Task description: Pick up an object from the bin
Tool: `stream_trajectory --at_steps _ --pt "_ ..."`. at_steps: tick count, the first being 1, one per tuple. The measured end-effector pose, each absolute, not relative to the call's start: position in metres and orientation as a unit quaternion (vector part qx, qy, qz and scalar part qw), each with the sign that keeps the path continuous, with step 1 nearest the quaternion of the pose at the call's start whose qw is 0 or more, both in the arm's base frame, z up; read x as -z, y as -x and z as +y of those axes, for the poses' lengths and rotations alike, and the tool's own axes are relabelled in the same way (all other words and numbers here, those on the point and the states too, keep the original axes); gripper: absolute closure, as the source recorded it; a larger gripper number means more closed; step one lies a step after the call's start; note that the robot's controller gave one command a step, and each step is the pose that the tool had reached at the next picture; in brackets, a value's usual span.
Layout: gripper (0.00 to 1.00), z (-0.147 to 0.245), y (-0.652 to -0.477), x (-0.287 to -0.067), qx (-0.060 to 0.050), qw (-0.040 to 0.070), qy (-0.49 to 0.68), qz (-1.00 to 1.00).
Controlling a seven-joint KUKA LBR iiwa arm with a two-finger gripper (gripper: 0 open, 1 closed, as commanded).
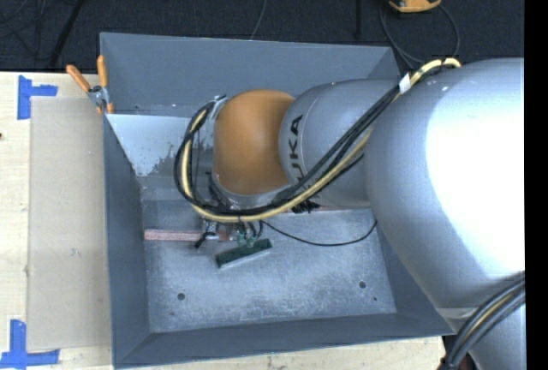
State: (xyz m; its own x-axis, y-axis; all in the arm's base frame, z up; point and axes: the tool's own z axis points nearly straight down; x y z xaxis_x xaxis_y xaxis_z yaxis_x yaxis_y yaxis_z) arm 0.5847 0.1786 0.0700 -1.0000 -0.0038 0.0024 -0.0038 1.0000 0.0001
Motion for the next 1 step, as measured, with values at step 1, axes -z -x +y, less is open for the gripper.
stream_trajectory --at_steps 1 --pt "1.0 0.1728 -0.5995 -0.1932 0.001 -0.005 0.033 -0.999"
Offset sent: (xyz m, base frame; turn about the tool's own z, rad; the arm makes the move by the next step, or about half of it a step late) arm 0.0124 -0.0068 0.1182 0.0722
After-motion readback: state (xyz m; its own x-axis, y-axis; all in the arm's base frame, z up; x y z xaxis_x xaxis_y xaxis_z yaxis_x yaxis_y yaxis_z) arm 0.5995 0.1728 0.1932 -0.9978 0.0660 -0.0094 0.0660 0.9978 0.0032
